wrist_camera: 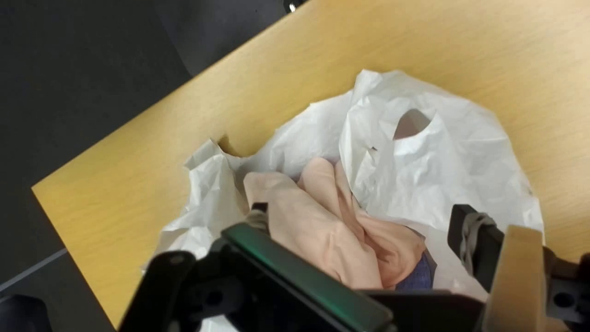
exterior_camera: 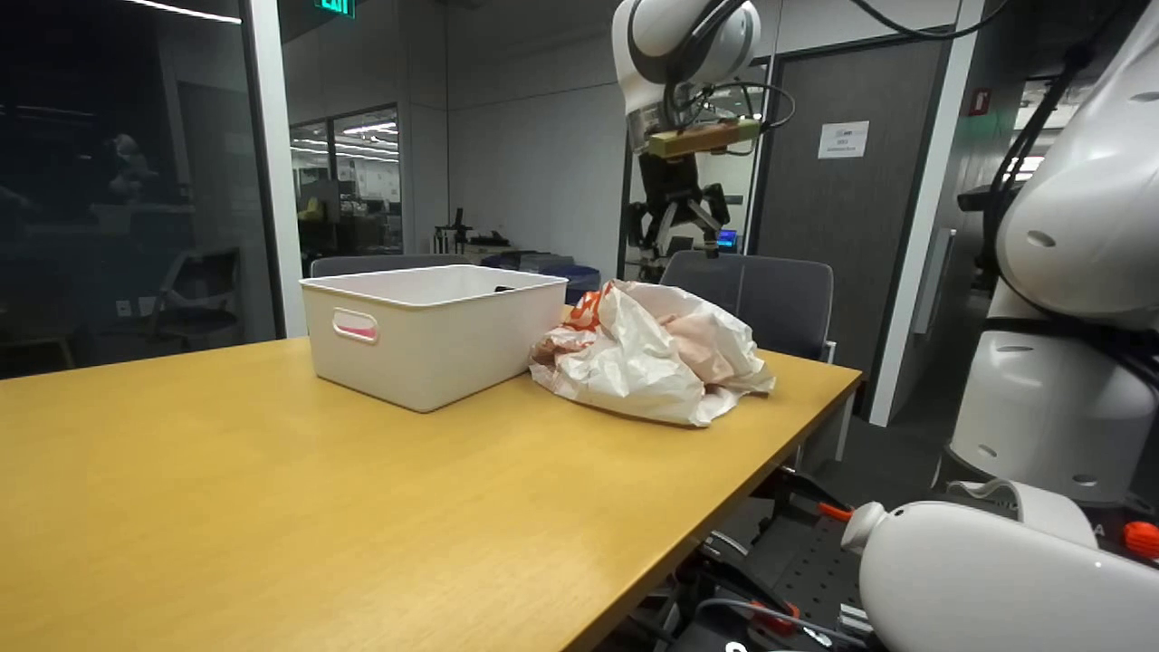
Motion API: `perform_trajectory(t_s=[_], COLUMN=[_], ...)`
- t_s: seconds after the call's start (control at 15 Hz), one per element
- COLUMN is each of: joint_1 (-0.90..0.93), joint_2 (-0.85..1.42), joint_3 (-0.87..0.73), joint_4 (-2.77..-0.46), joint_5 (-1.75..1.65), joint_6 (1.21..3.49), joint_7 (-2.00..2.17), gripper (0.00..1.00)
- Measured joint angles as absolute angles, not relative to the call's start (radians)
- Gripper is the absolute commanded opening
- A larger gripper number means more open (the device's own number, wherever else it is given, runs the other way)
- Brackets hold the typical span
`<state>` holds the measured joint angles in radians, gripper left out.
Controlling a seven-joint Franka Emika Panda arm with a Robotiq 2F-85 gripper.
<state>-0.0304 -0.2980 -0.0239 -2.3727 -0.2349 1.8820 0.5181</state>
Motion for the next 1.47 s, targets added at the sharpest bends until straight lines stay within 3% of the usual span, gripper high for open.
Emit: perform_trajectory(t_s=[0.47, 1.47], joint_1=[-0.035, -0.045], joint_2=[-0.477, -0.462], joint_3=[-0.011, 0.001], joint_4=[-2.372, -2.378], joint_5=[-0.17, -0.17], joint_6=[1.67, 1.699], joint_7=[0.503, 0.503], gripper=[1.0, 1.0])
